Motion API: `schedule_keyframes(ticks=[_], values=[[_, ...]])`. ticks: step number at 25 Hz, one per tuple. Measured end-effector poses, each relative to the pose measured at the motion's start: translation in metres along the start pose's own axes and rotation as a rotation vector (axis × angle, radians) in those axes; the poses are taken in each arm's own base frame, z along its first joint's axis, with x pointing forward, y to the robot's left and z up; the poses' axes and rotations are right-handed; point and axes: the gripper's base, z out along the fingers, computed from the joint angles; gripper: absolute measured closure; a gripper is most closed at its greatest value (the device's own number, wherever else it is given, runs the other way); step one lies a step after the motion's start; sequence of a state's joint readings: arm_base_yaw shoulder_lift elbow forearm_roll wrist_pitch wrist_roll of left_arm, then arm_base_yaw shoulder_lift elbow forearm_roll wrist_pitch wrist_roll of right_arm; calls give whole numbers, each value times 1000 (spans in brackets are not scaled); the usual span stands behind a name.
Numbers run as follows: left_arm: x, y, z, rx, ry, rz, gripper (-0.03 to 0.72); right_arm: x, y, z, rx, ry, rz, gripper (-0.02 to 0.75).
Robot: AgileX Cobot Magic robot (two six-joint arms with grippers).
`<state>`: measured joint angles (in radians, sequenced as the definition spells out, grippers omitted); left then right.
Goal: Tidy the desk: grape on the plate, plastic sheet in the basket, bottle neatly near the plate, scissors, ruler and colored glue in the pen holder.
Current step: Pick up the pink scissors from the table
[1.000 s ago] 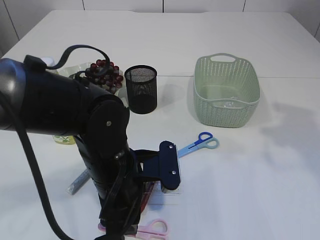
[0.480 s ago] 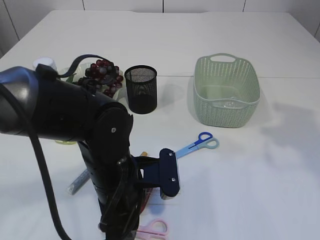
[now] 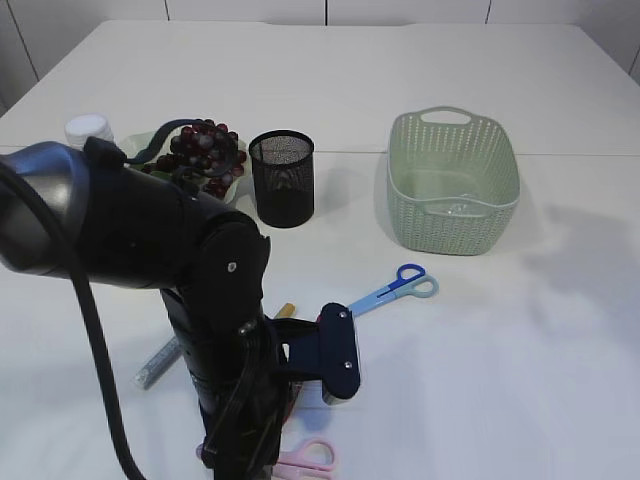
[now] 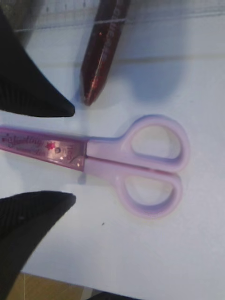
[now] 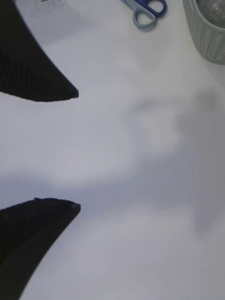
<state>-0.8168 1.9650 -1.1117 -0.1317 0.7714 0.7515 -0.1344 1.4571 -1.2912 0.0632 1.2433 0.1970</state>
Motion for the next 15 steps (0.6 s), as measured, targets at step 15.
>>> schedule_keyframes(ticks=[15], values=[[-5, 0, 0, 0, -46, -31, 316, 0, 0, 0, 0, 0, 0, 230]])
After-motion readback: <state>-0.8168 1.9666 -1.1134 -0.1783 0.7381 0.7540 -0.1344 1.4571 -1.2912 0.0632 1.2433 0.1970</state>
